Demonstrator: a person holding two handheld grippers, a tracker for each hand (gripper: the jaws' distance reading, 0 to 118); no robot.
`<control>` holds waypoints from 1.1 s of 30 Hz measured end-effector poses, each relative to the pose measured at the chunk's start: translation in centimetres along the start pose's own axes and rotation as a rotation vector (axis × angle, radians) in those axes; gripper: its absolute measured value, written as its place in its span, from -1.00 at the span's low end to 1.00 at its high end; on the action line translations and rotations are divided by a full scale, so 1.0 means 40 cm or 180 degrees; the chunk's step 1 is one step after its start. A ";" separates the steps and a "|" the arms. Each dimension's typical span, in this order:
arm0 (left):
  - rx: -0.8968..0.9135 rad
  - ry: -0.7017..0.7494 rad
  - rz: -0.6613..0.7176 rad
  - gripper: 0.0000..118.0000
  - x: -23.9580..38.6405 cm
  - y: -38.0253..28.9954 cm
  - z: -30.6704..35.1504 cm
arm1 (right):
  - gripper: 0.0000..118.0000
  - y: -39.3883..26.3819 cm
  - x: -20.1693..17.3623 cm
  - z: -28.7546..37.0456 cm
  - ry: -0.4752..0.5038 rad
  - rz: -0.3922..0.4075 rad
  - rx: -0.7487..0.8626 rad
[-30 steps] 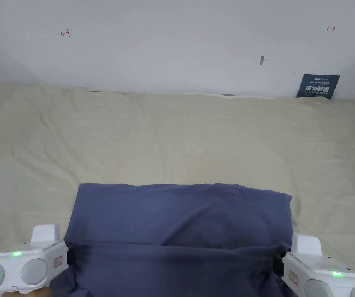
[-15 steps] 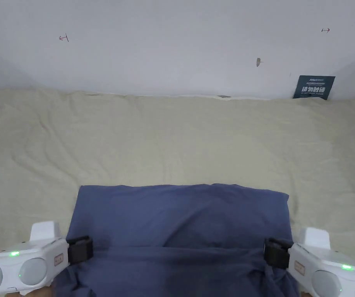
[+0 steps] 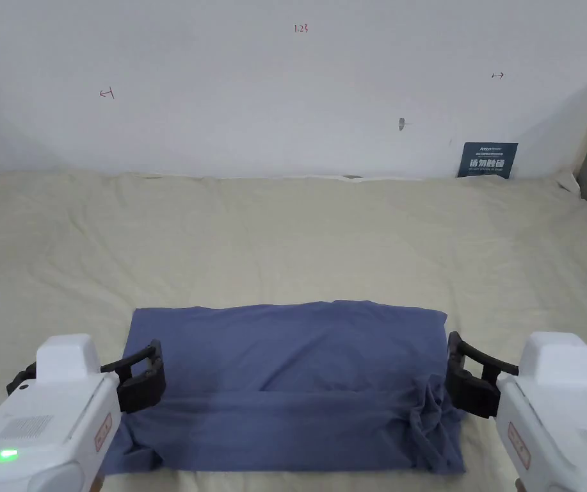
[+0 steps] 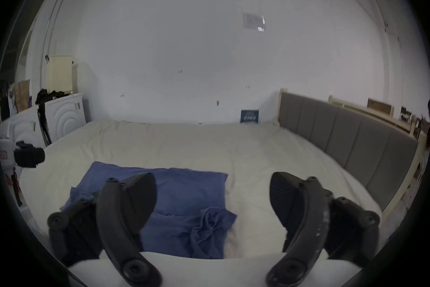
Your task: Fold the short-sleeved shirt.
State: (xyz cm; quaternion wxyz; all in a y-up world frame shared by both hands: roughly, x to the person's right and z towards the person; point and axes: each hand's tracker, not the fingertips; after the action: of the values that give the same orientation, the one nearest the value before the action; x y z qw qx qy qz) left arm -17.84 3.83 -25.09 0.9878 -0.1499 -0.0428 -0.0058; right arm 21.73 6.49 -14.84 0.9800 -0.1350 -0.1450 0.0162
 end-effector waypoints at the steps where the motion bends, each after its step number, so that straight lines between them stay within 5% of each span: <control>1: 0.0084 -0.0029 -0.0026 0.39 0.005 -0.009 0.018 | 0.20 -0.004 -0.013 0.022 -0.0010 0.0036 0.0040; 2: 0.0097 -0.0047 -0.0056 0.06 0.009 -0.015 0.032 | -0.16 -0.009 -0.016 0.035 -0.0031 0.0062 0.0063; 3: 0.0097 -0.0068 -0.0091 -0.53 0.012 -0.020 0.040 | -0.66 -0.013 -0.015 0.043 -0.0037 0.0072 0.0062; 4: 0.0100 -0.0074 -0.0110 -0.53 0.017 -0.025 0.049 | -0.66 -0.017 -0.014 0.049 -0.0040 0.0090 0.0061; 7: 0.0077 -0.0092 -0.0142 -0.99 0.017 -0.037 0.060 | -0.95 -0.037 -0.001 0.051 -0.0053 0.0096 0.0085; 22: -0.1048 -0.0005 0.0099 -1.00 -0.087 -0.092 -0.122 | -0.98 -0.067 -0.003 -0.019 -0.0010 -0.0039 -0.0063; 23: -0.1129 0.0019 0.0144 -0.96 -0.098 -0.104 -0.142 | -0.98 -0.071 -0.004 -0.028 -0.0007 -0.0046 -0.0082; 25: -0.1380 0.0051 0.0198 -0.56 -0.121 -0.127 -0.187 | -0.98 -0.068 -0.022 -0.030 -0.0009 -0.0058 -0.0128; 27: -0.1602 0.0115 0.0320 0.45 -0.141 -0.153 -0.227 | -0.98 -0.075 -0.029 -0.043 -0.0007 -0.0069 -0.0181; 28: -0.1774 0.0155 0.0395 0.78 -0.151 -0.166 -0.248 | -0.98 -0.079 -0.031 -0.050 -0.0007 -0.0072 -0.0215; 29: -0.1900 0.0183 0.0478 0.92 -0.161 -0.182 -0.268 | -0.98 -0.081 -0.035 -0.056 -0.0009 -0.0072 -0.0250; 33: -0.2110 0.0333 0.0520 0.71 -0.182 -0.243 -0.317 | -0.98 -0.096 -0.042 -0.078 -0.0012 -0.0077 -0.0370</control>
State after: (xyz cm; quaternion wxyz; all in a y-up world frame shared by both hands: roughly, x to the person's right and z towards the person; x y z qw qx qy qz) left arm -24.26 -9.21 -34.90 0.8834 -0.4651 0.0243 0.0520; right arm 20.99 1.86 -17.16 0.9704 -0.1899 -0.1493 -0.0038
